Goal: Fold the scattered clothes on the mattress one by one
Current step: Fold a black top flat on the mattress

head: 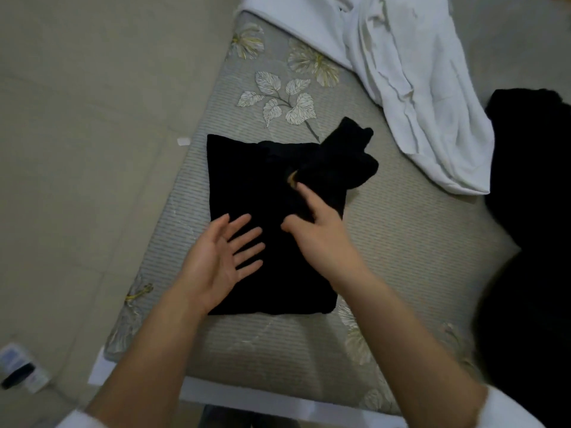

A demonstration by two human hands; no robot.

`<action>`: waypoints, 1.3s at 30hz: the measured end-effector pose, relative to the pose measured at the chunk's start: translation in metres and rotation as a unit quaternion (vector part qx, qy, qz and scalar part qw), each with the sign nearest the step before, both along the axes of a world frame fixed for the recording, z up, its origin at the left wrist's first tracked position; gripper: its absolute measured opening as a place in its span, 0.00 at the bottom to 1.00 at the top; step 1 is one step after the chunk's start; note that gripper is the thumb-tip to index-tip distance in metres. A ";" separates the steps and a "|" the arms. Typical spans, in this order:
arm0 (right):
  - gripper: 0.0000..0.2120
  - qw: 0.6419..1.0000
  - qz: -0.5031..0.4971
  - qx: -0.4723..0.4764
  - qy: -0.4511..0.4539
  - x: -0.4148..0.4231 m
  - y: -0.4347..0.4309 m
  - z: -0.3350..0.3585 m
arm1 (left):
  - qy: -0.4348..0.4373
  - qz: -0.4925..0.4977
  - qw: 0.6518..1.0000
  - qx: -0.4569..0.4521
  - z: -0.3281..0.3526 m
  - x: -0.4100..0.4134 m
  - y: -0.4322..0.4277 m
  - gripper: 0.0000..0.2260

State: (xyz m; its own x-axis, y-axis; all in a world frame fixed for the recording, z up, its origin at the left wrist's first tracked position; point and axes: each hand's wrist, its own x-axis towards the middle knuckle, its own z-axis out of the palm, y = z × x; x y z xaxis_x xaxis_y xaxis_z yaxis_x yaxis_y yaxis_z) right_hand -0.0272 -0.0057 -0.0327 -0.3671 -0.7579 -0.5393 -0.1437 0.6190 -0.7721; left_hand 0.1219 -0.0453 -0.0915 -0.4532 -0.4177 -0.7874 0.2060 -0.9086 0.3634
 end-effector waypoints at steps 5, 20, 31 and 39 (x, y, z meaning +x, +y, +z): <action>0.26 0.975 0.205 0.088 -0.019 0.042 0.004 -0.015 | 0.032 0.017 0.999 0.034 -0.007 0.041 0.014 0.23; 0.30 0.942 0.143 0.007 0.303 0.027 -0.108 -0.063 | -0.366 -0.235 0.820 -0.373 -0.010 0.025 0.033 0.27; 0.05 0.963 0.049 -0.069 0.255 0.019 -0.125 -0.045 | -0.237 -0.121 0.911 -0.315 0.000 0.057 0.030 0.20; 0.09 0.947 0.155 -0.122 0.255 0.031 -0.097 -0.067 | -0.374 -0.207 0.848 -0.315 -0.018 0.077 0.045 0.20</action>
State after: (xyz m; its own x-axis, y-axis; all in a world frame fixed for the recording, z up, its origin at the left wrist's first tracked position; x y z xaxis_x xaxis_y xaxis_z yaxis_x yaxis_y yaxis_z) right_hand 0.0037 -0.1027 -0.1000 -0.2708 -0.9514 -0.1467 -0.6816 0.2972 -0.6687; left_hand 0.1991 -0.0003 -0.1096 -0.1357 -0.7892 -0.5990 -0.5846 -0.4244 0.6915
